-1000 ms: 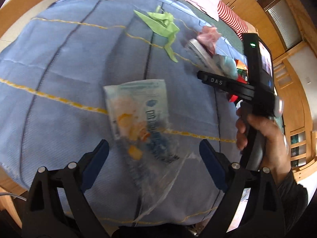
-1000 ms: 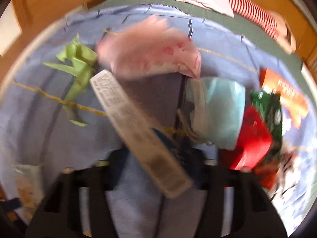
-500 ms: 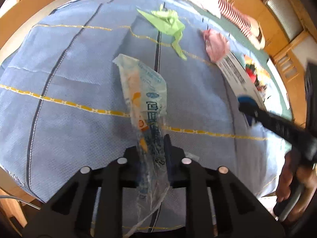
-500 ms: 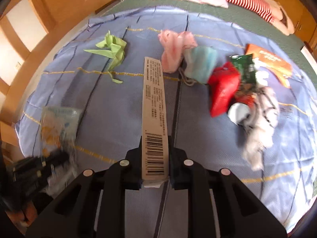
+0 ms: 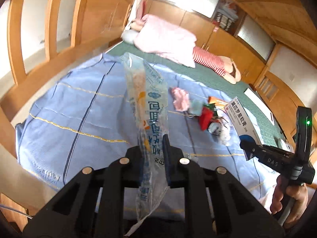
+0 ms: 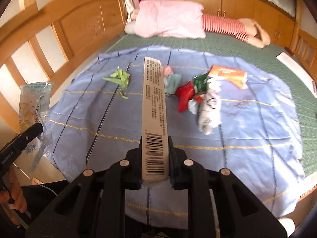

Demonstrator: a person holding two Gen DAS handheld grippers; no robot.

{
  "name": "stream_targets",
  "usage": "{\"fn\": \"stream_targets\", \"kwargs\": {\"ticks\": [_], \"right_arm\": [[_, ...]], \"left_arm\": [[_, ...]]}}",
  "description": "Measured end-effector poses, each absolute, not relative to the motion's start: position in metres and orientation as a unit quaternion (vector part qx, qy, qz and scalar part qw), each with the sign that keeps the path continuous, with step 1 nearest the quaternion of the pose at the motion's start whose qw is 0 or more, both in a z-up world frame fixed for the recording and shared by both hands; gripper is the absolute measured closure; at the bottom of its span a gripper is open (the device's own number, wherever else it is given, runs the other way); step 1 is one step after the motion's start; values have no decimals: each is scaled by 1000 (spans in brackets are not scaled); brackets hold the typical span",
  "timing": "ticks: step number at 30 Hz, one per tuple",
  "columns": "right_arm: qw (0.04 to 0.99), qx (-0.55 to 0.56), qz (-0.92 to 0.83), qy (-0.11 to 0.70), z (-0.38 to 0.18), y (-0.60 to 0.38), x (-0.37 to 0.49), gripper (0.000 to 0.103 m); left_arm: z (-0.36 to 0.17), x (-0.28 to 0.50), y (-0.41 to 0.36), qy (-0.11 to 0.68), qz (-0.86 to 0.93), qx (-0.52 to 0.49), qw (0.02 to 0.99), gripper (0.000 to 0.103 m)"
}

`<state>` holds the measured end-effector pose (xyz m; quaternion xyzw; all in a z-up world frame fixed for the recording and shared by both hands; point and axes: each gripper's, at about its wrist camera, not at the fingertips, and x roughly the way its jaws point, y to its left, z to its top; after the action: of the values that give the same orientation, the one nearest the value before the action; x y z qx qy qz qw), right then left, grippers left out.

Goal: Collect trash
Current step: 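Carry the wrapper with the left tool into the bin while the right tool drops the strip in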

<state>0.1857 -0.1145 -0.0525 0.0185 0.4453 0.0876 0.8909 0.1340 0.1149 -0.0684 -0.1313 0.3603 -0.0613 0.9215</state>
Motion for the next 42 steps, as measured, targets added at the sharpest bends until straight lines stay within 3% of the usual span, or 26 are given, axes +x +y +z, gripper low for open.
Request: {"fn": "stream_targets", "kwargs": {"ticks": [18,42], "right_arm": [[940,20,5,340,3,-193,47,83],[946,49,7,321,12,-217,20,82]], "left_arm": [[15,25,10,271,-83,1,959,86],[23,7,-4,267,-102,8,958,86]]}}
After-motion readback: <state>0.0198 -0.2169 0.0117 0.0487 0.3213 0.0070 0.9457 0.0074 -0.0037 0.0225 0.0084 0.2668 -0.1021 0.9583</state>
